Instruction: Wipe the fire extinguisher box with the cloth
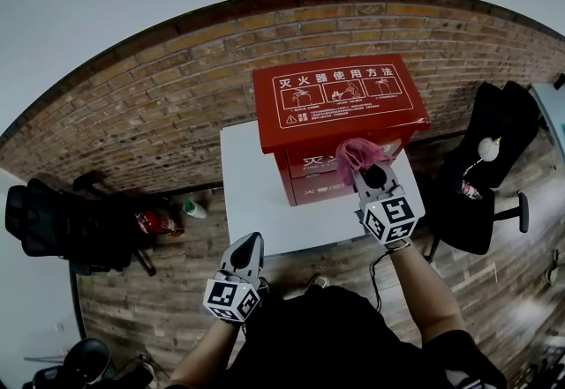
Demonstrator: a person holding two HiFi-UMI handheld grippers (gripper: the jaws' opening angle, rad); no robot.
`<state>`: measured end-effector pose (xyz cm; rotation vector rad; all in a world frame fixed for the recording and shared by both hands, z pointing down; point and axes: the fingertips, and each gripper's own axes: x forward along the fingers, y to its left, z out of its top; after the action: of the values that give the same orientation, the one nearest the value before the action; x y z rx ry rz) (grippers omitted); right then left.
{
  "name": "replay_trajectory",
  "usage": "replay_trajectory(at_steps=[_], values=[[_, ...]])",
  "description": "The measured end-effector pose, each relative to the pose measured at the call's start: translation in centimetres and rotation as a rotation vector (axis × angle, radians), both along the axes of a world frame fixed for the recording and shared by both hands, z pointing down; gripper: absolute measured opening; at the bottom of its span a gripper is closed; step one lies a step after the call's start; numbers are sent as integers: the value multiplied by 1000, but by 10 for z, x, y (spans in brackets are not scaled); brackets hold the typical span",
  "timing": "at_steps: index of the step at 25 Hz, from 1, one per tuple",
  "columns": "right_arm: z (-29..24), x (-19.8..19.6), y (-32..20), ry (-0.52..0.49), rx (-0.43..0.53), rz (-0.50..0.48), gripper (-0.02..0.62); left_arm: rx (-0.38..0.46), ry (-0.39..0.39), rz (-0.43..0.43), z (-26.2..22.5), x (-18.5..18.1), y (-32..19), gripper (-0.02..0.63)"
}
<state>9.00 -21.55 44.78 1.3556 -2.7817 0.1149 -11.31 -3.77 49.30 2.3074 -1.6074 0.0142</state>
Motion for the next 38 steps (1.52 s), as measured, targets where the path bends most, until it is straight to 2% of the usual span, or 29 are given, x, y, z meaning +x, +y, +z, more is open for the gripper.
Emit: replay_trajectory(at_steps=[38], values=[[1,82,-20,-18,5,148,61,-17,-27,45,3,19,3,17]])
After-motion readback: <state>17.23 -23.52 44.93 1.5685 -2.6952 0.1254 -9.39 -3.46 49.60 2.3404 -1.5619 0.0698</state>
